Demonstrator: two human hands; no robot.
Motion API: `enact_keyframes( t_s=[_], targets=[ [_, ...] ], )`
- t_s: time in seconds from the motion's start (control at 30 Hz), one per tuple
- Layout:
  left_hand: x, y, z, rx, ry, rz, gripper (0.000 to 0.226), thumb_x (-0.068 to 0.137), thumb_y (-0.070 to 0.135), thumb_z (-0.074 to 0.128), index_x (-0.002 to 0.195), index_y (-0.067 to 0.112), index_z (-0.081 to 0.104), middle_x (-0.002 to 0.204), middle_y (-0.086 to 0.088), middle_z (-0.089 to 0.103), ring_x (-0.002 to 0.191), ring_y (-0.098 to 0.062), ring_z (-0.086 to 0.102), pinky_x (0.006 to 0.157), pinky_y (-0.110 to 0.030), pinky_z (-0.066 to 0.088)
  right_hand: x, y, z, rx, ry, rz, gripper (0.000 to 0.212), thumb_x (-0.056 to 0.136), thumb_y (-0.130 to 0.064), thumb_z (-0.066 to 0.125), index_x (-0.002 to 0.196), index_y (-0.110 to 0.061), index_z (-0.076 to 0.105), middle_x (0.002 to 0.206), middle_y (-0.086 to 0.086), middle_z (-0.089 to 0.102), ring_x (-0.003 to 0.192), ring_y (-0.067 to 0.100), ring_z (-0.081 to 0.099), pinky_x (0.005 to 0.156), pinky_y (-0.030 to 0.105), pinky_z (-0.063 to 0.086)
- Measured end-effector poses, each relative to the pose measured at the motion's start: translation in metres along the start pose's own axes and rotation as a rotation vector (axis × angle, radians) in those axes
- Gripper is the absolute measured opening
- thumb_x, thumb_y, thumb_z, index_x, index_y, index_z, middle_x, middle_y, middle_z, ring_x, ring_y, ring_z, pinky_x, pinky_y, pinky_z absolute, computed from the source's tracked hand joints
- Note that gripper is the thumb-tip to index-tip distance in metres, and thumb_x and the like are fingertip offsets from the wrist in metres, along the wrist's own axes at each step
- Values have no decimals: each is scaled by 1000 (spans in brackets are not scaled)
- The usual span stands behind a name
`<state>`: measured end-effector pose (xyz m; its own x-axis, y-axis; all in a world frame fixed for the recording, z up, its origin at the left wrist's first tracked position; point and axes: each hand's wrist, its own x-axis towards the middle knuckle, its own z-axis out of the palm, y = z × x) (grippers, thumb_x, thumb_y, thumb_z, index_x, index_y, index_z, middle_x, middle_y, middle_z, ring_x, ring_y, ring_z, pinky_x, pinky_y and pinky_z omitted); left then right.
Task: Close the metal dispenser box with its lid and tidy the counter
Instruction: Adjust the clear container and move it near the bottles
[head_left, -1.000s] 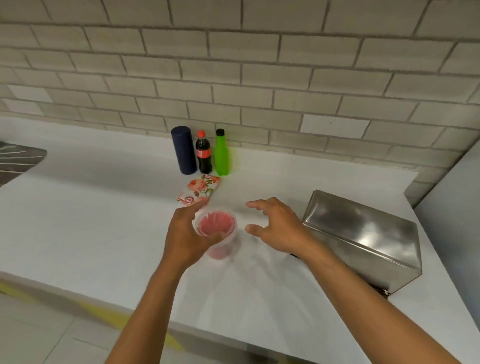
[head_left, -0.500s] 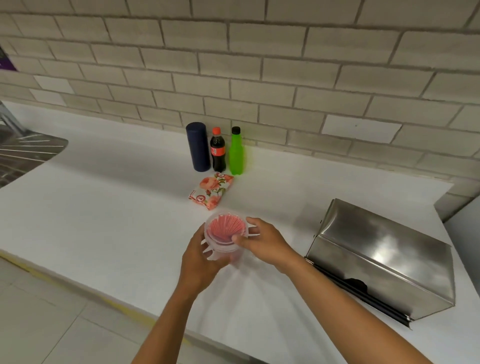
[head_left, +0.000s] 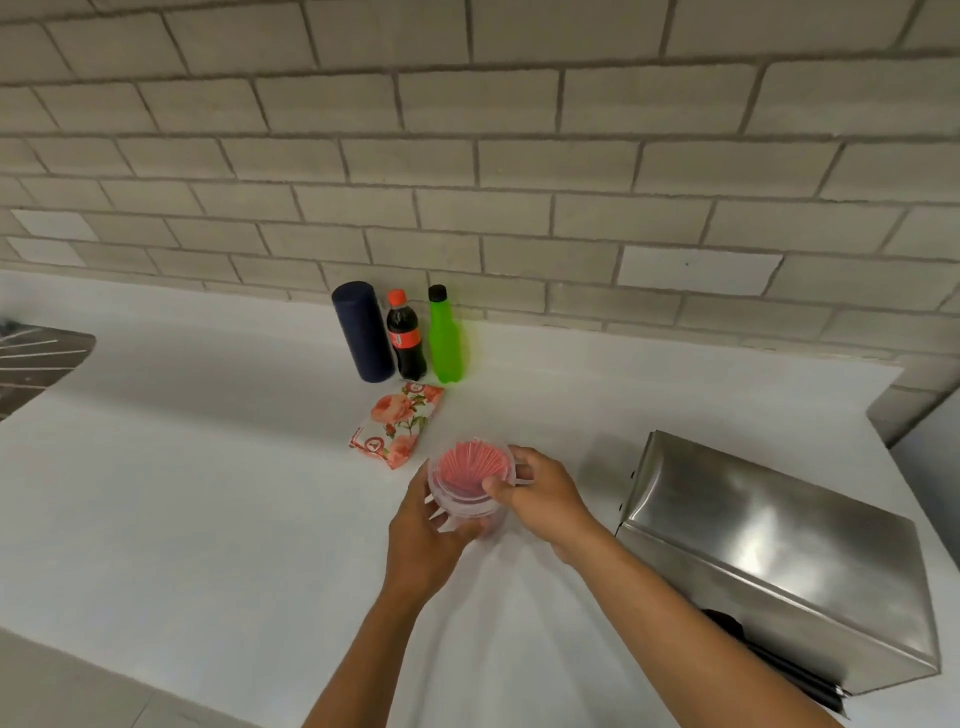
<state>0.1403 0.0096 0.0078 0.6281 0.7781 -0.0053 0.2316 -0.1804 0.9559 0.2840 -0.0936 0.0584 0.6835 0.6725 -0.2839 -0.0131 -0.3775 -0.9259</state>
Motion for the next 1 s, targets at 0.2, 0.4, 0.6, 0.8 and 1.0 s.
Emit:
enact_keyframes(
  t_s=[0.2, 0.4, 0.6, 0.8, 1.0],
  targets=[
    [61, 2, 22, -24, -132, 55, 89, 69, 10, 96, 132, 49, 47, 126, 13, 67, 106, -3, 70, 79, -16, 56, 31, -10, -5, 40, 243, 78, 36, 89, -19, 76, 123, -26, 68, 109, -13, 70, 109, 13, 67, 98, 34, 55],
    [128, -5, 35, -87, -243, 34, 90, 70, 1, 94, 147, 20, 51, 124, 5, 69, 100, 0, 71, 72, -15, 57, 69, -28, -3, 25, 392, 125, 42, 88, -19, 69, 131, -24, 68, 124, -2, 73, 111, 19, 68, 87, 25, 54],
    [181, -6, 57, -111, -308, 7, 89, 73, 0, 91, 148, 26, 51, 128, 4, 70, 108, -13, 72, 88, -34, 62, 105, -46, -9, -1, 467, 178, 49, 90, -18, 63, 139, -18, 64, 136, 6, 68, 121, 27, 65, 104, 39, 52],
    [215, -3, 76, -92, -326, 100, 86, 72, 3, 92, 145, 28, 53, 122, 15, 71, 106, -6, 72, 82, -24, 60, 134, -56, -23, 94, 542, 214, 46, 86, -23, 60, 131, -21, 69, 128, 5, 72, 108, 25, 67, 98, 38, 57],
    [238, 3, 96, -107, -327, 107, 89, 71, -8, 88, 146, 24, 51, 122, 18, 65, 98, 11, 67, 71, -9, 54, 160, -58, -41, 135, 556, 259, 60, 86, -20, 62, 145, -21, 59, 142, 4, 64, 126, 25, 62, 107, 38, 52]
  ],
)
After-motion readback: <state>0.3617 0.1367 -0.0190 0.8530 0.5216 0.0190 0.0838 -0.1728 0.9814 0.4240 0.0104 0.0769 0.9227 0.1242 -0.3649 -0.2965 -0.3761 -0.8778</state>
